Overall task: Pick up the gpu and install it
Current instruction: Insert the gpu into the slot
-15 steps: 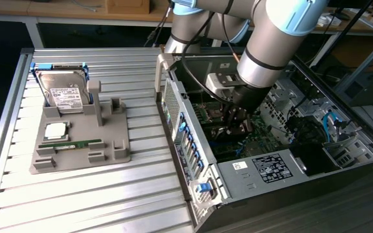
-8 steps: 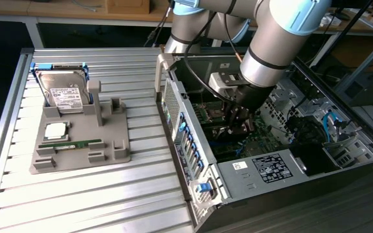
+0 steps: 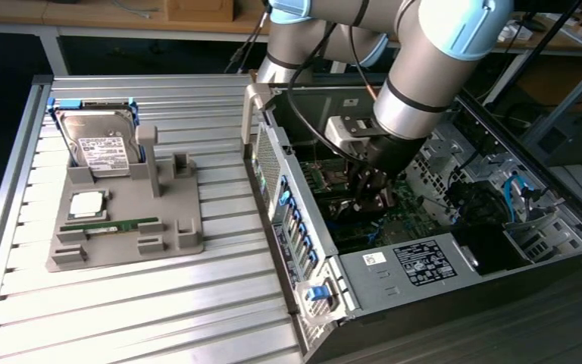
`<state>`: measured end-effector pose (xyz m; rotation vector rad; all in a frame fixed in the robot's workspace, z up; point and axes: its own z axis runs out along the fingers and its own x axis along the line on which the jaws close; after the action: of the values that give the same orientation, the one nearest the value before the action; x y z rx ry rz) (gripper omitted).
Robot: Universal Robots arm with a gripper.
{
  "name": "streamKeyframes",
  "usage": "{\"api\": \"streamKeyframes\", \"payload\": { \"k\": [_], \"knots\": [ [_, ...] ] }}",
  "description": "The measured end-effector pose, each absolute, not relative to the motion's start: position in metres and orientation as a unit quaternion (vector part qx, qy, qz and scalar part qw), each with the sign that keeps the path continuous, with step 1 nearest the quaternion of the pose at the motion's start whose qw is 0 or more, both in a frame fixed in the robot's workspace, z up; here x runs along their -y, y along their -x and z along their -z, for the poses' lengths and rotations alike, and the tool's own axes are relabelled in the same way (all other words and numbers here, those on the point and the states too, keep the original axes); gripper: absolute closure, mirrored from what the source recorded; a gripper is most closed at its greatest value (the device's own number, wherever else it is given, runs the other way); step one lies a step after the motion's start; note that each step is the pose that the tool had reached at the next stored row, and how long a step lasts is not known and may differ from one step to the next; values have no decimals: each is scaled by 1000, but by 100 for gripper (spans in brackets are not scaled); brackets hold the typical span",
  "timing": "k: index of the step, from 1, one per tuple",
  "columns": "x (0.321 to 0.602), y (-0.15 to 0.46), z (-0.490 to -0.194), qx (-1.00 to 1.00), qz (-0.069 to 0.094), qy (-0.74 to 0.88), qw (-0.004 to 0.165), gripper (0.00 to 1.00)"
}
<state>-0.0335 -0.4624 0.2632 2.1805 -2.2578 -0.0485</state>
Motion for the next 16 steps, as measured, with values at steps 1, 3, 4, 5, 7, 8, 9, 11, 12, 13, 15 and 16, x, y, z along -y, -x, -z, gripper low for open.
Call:
{"api": "streamKeyframes", "payload": {
  "k": [1,3,4,5,7,8,9,11,12,13,15,16],
  "knots": [
    [462,34,-263,719,15,-695,1,73],
    [462,35,-263,719,16,-695,1,73],
    [462,35,-263,719,16,-695,1,73],
    [462,35,-264,719,15,-695,0,73],
    [462,35,-266,719,15,-695,0,73],
    [462,35,-269,719,15,-695,0,73],
    [462,35,-270,719,15,-695,0,73],
    [462,35,-270,719,15,-695,0,73],
    [462,35,-270,719,15,-695,0,73],
    [462,35,-270,719,15,-695,0,73],
    [462,35,-270,719,15,-695,0,73],
    [462,36,-270,719,15,-695,0,73]
  ]
}}
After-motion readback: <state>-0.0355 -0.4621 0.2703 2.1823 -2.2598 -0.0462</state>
